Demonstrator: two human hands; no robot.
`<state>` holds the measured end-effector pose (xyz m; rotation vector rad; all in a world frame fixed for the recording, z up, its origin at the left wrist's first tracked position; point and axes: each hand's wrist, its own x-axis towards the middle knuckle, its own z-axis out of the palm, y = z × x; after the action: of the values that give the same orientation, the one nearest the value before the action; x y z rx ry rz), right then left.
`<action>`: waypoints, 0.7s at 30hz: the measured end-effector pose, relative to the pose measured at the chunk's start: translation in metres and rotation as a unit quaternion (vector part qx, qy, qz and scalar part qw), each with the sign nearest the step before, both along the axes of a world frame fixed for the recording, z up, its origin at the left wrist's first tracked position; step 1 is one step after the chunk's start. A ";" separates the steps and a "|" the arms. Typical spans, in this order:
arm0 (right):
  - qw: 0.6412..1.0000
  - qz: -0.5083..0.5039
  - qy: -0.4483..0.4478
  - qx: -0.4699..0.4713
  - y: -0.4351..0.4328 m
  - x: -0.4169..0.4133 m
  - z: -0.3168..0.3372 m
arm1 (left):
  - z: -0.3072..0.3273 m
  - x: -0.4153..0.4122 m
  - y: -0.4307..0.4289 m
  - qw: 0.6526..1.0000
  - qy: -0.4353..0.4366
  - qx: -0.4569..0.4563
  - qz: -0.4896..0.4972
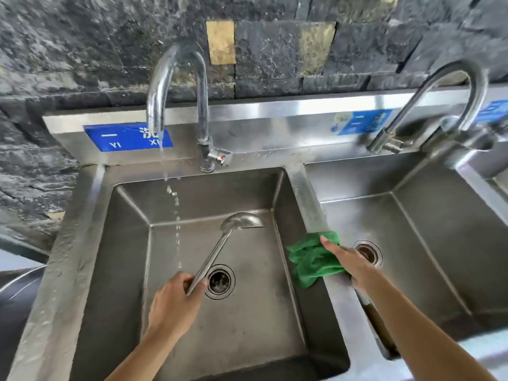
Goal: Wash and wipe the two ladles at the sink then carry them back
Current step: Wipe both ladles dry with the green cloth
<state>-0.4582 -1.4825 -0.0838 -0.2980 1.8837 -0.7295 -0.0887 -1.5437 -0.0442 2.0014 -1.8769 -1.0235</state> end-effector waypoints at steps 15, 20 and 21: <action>0.992 -0.042 0.001 -0.115 0.013 0.002 -0.010 | 0.006 -0.063 -0.006 0.993 0.088 0.044 -0.062; 0.971 -0.147 -0.069 -0.173 0.012 -0.012 0.016 | 0.003 -0.083 -0.009 0.968 0.206 0.146 0.008; 0.961 -0.170 -0.105 -0.192 0.011 -0.015 0.028 | 0.004 -0.086 -0.010 0.962 0.217 0.166 0.015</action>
<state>-0.4734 -1.4716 -0.0559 -0.1300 1.5975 -1.3144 -0.1748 -1.5538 -0.0400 1.7552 -1.5144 -1.7001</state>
